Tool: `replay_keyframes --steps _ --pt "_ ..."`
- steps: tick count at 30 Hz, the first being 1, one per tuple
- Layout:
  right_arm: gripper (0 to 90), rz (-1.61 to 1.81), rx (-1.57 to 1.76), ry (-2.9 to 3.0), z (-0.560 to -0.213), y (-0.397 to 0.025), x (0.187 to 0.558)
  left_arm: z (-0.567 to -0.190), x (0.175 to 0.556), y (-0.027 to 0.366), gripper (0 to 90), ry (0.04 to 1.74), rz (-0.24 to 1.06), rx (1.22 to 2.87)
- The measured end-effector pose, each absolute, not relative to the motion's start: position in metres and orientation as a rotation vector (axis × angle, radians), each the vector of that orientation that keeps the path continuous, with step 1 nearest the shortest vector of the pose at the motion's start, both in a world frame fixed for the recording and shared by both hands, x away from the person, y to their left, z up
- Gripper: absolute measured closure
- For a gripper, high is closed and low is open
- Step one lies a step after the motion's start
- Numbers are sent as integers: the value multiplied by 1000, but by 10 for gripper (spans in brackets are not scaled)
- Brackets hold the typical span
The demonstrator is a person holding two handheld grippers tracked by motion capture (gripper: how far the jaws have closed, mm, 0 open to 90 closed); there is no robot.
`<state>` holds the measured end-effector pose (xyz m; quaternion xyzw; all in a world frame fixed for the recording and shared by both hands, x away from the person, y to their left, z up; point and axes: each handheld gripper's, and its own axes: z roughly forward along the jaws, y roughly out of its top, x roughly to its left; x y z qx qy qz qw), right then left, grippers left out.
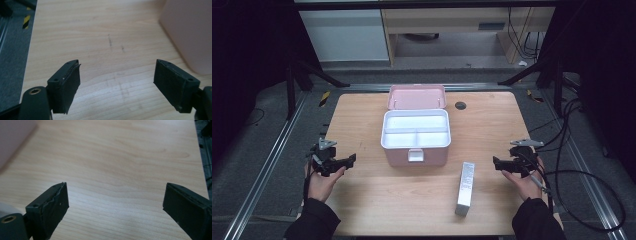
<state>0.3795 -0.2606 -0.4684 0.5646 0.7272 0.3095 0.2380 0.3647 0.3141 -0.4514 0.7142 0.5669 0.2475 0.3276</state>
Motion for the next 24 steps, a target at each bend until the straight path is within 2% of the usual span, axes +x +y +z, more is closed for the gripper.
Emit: replay_keyframes --steps 9,17,24 --pt "55 855 1510 1912 -429 -258 357 -426 352 313 260 1416 684 1861" --pt "85 962 1478 1902 -410 -253 341 -430 350 304 274 1410 652 1878" --pt "133 1009 1432 1987 -404 -232 334 -430 350 296 277 1376 634 1912"
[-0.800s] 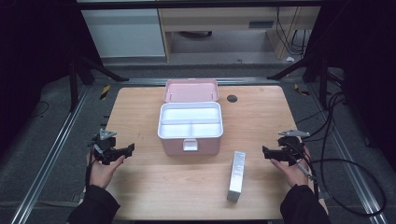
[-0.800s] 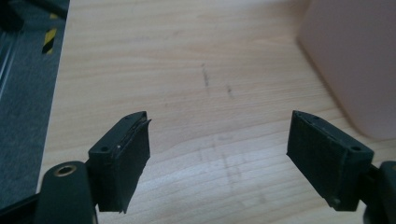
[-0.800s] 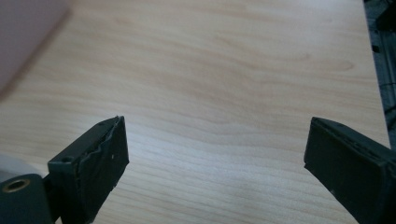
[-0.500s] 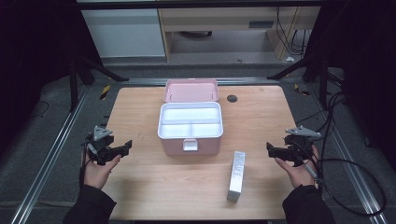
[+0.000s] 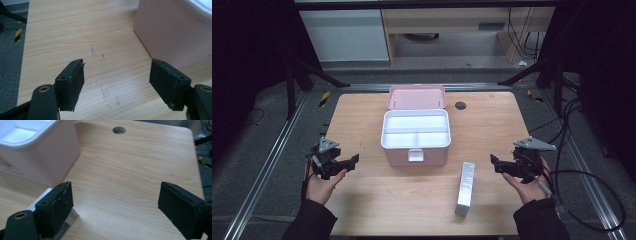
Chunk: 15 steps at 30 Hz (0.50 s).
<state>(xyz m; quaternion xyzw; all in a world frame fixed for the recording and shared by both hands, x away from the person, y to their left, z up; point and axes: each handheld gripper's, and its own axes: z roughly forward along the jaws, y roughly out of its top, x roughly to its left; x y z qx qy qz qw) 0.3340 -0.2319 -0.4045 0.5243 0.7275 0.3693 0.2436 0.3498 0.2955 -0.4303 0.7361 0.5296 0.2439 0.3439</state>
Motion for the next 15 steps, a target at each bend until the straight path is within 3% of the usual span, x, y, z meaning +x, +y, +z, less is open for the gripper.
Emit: replay_keyframes --steps 15 --pt "172 1010 1357 2177 -414 -176 319 -431 349 289 276 1363 617 1936"
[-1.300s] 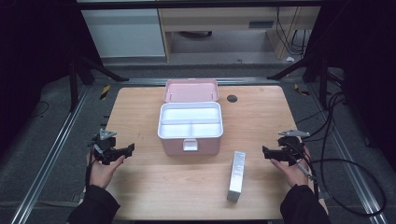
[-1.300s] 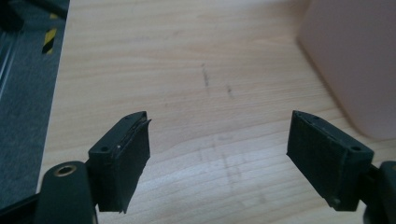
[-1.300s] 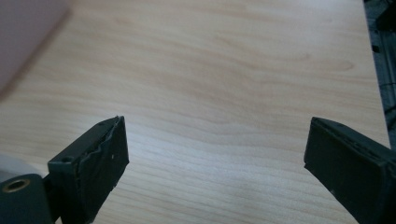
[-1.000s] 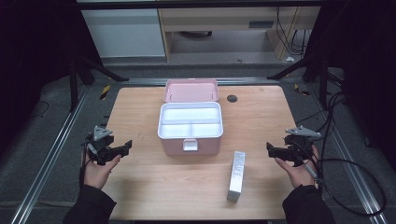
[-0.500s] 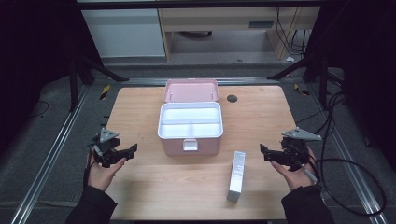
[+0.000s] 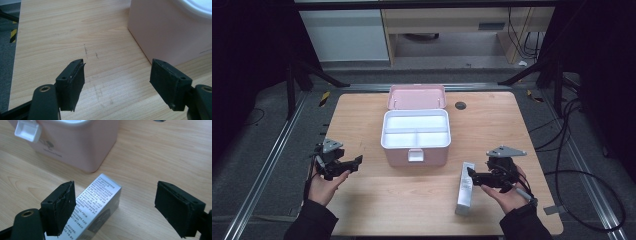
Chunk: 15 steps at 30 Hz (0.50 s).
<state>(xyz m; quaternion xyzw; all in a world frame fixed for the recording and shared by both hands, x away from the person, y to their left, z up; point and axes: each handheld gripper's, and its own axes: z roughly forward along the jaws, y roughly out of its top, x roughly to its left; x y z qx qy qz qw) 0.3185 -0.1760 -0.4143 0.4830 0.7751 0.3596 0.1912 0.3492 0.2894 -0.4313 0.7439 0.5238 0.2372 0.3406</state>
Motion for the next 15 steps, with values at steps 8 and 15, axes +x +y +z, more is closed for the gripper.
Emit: replay_keyframes --steps 8,15 --pt "177 986 1362 2231 -428 -158 316 -433 350 288 277 1362 610 1952" --pt "185 941 1371 2288 -440 -150 316 -435 350 286 281 1358 601 1975"
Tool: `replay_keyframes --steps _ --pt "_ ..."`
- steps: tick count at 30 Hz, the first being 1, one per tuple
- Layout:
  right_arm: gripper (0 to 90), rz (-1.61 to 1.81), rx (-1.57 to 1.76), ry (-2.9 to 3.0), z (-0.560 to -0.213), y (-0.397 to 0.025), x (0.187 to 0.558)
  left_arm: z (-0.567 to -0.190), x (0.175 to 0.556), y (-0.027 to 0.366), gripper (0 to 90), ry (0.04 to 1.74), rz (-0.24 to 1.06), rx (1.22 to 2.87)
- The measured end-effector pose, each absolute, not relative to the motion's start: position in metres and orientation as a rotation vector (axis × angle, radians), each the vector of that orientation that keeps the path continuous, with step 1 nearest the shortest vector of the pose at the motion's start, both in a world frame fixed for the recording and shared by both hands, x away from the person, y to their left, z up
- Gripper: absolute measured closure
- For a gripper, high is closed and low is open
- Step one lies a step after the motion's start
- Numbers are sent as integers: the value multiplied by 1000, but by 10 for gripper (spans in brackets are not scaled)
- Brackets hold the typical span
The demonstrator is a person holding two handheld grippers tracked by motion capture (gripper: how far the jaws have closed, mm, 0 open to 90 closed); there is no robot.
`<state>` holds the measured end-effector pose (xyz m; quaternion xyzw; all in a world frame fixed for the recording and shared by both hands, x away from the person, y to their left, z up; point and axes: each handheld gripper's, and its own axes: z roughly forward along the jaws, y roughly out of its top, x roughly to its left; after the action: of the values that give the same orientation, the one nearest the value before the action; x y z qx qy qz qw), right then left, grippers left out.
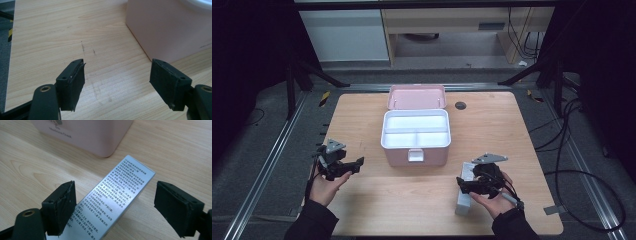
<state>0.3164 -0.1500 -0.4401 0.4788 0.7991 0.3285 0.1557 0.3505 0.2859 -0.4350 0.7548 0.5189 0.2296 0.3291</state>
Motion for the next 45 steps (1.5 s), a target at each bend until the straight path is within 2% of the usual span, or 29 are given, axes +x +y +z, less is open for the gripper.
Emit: replay_keyframes --steps 5,18,23,32,35,45 --pt "236 952 1370 2302 -445 -150 319 -436 351 285 283 1356 596 1984" --pt "486 897 1328 2326 -447 -154 327 -438 352 283 287 1349 590 2000" --pt "541 874 1320 2332 -446 -154 328 -439 352 283 289 1351 589 2003" --pt "539 842 1304 2316 -446 -153 335 -440 353 282 290 1348 587 2009" --pt "426 835 1342 2322 -444 -155 333 -440 352 282 290 1348 584 2012" --pt "467 726 1425 2390 -451 -163 325 -441 352 281 290 1348 576 2020"
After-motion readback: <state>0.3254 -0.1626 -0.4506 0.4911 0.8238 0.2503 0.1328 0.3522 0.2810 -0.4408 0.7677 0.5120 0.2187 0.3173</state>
